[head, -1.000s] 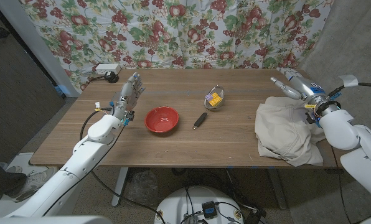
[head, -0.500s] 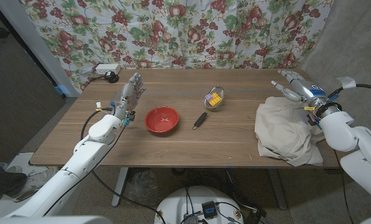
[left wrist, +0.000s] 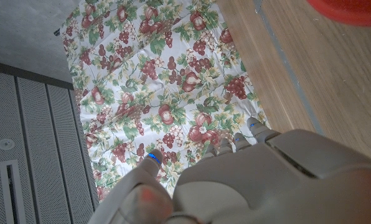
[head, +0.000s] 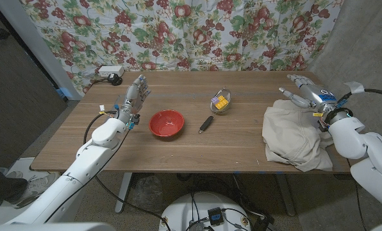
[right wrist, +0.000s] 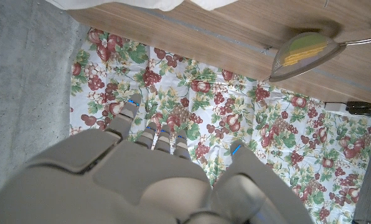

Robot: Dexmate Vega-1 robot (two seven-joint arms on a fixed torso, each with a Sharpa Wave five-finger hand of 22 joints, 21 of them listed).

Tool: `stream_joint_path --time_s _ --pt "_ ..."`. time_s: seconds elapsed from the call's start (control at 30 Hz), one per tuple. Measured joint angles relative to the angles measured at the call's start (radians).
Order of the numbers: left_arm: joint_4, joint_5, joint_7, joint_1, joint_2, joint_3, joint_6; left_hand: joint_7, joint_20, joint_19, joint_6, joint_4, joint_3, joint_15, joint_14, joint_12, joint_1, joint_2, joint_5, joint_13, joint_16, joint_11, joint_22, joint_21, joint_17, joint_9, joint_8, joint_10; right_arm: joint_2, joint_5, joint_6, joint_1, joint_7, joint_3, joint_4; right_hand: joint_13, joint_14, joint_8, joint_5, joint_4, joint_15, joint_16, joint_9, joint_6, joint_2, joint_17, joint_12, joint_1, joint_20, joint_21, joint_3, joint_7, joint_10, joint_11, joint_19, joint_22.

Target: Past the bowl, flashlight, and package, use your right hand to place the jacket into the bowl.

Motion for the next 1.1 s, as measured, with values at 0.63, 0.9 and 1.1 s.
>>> stream_joint_path --time_s 0.63,0.9,1.1 --pt "-0.007 0.0 0.001 0.003 0.003 0.0 0.007 0.0 0.0 0.0 0.0 0.0 0.0 0.0 0.0 0.0 0.0 0.0 0.0 0.0 0.0 0.0 0.0 0.0 0.0 0.0 0.0 0.0 -0.012 -0.051 -0.051 -0.023 -0.005 -0.018 -0.013 0.0 0.0 0.0 -0.002 -0.051 0.0 0.0 0.0 -0.014 -0.029 0.0 0.0 0.042 0.03 -0.008 0.003 -0.032 -0.011 -0.011 -0.027 0.0" --pt "-0.008 0.001 0.002 0.003 0.005 0.0 0.008 0.0 0.003 0.003 0.0 0.0 0.0 0.0 0.0 0.0 0.0 0.0 0.0 0.0 0.0 0.0 0.0 0.0 0.0 0.0 0.0 0.0 -0.019 -0.057 -0.062 -0.027 -0.01 -0.027 -0.01 0.0 0.0 0.004 -0.005 -0.061 0.0 0.0 0.0 -0.005 -0.034 0.0 0.0 0.054 0.03 -0.008 0.002 -0.056 -0.011 -0.011 -0.027 0.0" --pt "-0.008 0.001 0.002 0.003 0.005 0.0 0.008 0.0 0.007 -0.001 0.0 0.0 0.0 0.0 0.0 0.0 0.0 0.0 0.0 0.0 0.0 0.0 0.0 0.0 0.0 0.0 0.0 0.0 -0.024 -0.059 -0.07 -0.03 -0.013 -0.034 -0.004 0.0 0.005 0.012 -0.009 -0.069 0.005 0.0 0.0 0.026 -0.029 0.0 0.0 0.066 0.034 -0.008 0.005 -0.103 -0.011 -0.011 -0.023 0.0"
